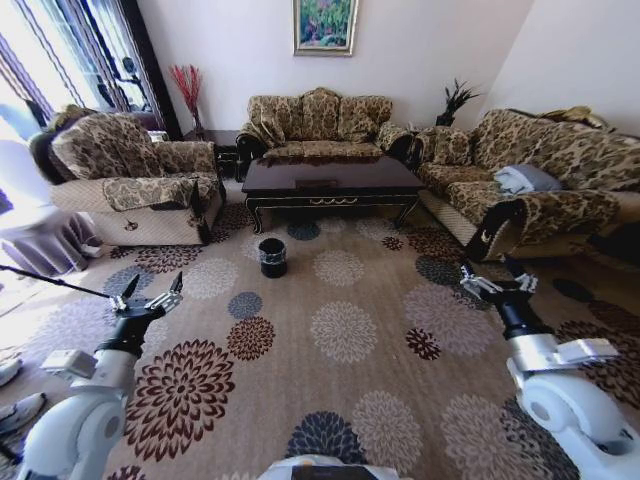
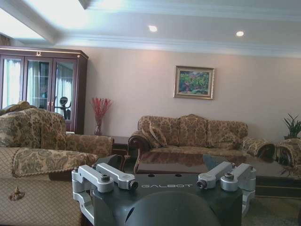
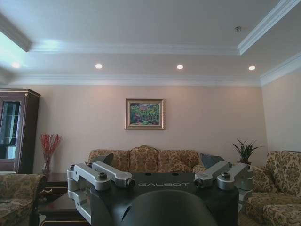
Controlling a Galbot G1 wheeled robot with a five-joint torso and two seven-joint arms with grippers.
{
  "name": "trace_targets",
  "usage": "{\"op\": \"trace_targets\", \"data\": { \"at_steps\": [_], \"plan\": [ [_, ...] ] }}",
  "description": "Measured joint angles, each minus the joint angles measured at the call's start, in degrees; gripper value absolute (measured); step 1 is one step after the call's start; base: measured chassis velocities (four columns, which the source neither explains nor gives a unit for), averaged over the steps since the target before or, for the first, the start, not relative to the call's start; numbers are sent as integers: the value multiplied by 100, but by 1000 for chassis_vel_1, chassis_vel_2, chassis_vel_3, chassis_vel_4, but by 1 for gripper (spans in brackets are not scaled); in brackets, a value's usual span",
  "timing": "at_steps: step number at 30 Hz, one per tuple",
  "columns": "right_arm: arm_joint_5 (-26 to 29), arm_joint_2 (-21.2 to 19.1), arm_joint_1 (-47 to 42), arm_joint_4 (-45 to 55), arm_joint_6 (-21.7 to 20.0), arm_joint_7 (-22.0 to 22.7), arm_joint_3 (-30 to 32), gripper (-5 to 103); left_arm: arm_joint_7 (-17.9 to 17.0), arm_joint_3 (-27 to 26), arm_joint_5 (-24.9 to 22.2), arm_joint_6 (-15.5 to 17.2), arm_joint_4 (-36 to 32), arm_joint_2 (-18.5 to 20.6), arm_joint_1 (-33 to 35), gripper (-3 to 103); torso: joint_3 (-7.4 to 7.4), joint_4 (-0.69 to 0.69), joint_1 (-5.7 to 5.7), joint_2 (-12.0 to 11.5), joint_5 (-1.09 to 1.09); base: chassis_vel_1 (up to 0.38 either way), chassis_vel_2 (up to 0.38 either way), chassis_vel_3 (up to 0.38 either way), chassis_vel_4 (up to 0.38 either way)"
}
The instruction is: Move to the front of the table and pick up the trash from the floor, then place it into the trash bin.
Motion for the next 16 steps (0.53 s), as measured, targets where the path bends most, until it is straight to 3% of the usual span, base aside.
{"op": "trace_targets", "data": {
  "at_steps": [16],
  "plan": [
    [-174,-21,-17,-66,-50,-1,-30,100,-150,-179,5,87,19,34,63,100,-16,0,-13,-30,0,0,0,0,0]
  ]
}}
